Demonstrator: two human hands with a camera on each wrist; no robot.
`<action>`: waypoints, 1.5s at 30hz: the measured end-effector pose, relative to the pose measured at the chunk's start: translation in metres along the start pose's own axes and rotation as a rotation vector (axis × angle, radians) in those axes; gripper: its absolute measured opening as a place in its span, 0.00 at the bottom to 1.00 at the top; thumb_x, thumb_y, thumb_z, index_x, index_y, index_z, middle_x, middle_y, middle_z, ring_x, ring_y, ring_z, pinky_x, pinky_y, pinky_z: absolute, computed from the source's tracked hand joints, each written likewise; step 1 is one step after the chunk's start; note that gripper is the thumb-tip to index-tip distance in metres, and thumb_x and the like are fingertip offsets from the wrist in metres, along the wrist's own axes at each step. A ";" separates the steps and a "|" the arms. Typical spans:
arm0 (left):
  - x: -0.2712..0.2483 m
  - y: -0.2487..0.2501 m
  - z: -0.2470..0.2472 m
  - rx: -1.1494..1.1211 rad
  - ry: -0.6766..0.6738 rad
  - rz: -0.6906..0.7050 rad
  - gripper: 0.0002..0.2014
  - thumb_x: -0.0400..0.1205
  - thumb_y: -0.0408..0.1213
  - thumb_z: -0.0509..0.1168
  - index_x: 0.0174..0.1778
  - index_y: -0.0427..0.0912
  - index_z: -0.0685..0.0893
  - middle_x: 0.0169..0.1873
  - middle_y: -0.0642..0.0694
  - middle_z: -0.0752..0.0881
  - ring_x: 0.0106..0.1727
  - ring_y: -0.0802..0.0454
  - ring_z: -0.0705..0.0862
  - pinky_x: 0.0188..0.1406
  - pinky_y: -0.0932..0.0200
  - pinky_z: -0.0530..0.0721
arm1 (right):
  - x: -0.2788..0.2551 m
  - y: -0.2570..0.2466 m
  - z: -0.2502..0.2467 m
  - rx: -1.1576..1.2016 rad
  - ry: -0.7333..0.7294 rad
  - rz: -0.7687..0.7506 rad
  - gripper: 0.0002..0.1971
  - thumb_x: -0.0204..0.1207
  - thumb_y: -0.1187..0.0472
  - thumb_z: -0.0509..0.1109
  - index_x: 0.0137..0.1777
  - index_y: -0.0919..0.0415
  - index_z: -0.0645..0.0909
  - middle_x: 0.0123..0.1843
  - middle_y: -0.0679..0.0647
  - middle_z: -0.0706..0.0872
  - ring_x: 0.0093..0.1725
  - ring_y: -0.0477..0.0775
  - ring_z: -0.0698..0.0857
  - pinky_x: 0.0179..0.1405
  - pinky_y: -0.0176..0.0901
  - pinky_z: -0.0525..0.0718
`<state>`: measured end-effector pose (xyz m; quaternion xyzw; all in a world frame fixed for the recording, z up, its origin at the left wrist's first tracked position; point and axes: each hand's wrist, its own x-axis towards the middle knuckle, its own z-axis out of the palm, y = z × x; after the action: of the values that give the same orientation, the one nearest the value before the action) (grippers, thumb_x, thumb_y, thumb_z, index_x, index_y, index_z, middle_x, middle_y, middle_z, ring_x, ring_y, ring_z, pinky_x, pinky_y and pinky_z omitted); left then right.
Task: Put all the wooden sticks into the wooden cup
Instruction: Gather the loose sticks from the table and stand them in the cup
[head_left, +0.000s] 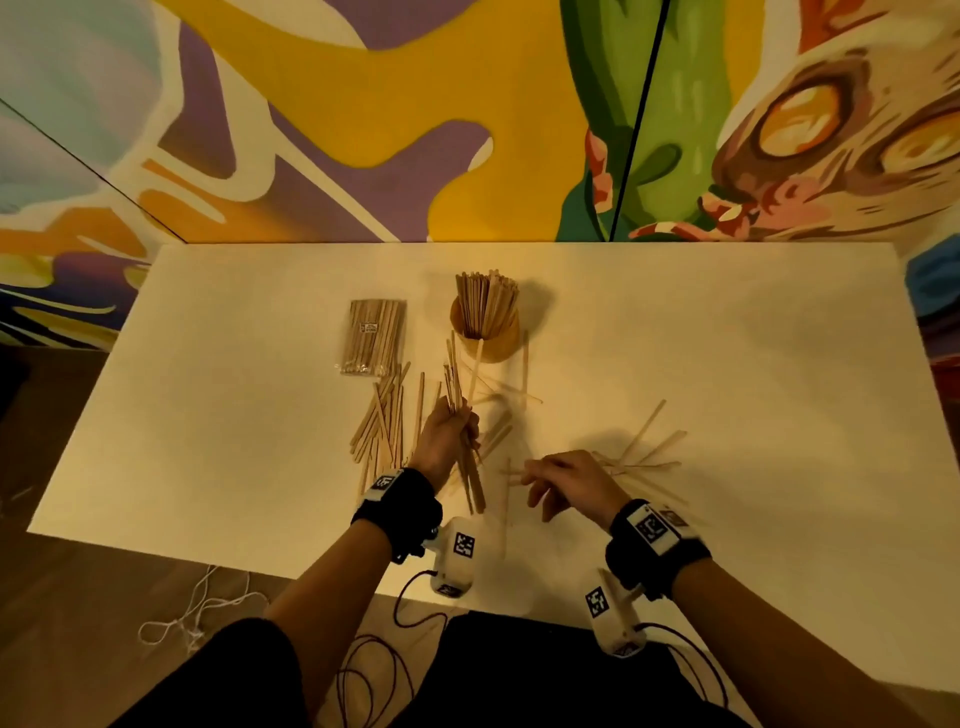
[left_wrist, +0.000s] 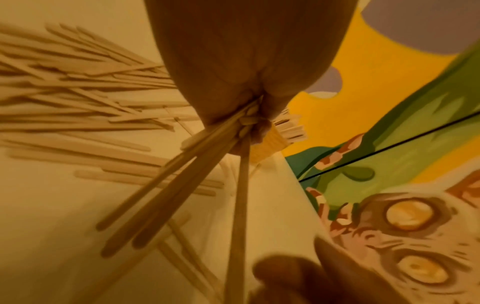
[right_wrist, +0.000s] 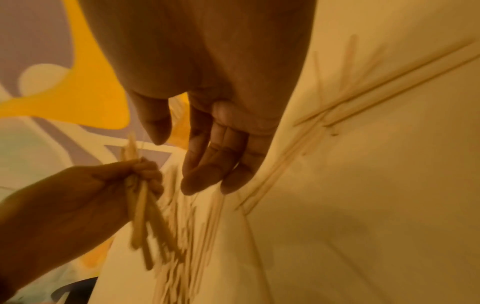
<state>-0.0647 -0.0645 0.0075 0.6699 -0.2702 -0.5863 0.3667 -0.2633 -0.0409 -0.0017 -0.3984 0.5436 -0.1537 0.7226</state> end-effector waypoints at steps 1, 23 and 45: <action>-0.002 -0.001 0.002 -0.035 0.000 0.002 0.08 0.88 0.30 0.54 0.44 0.41 0.72 0.33 0.45 0.78 0.34 0.51 0.76 0.36 0.55 0.78 | 0.001 -0.005 0.007 -0.039 -0.016 -0.033 0.17 0.82 0.56 0.68 0.48 0.73 0.86 0.36 0.65 0.88 0.26 0.56 0.83 0.29 0.42 0.84; 0.009 0.002 -0.038 -0.316 -0.204 -0.119 0.10 0.83 0.23 0.56 0.48 0.39 0.79 0.29 0.47 0.80 0.29 0.53 0.75 0.31 0.59 0.73 | 0.021 -0.068 0.049 -0.093 0.048 -0.106 0.09 0.80 0.72 0.66 0.42 0.81 0.82 0.36 0.73 0.88 0.37 0.63 0.92 0.44 0.49 0.91; 0.000 0.003 -0.040 0.047 -0.503 -0.229 0.13 0.88 0.45 0.56 0.39 0.46 0.72 0.25 0.52 0.69 0.23 0.57 0.64 0.22 0.63 0.66 | 0.039 -0.082 0.031 -0.241 0.293 -0.124 0.10 0.80 0.59 0.69 0.46 0.66 0.84 0.34 0.62 0.90 0.29 0.61 0.88 0.26 0.43 0.78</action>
<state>-0.0253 -0.0594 0.0117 0.5377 -0.2890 -0.7654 0.2039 -0.2042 -0.1060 0.0367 -0.4880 0.6318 -0.1881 0.5721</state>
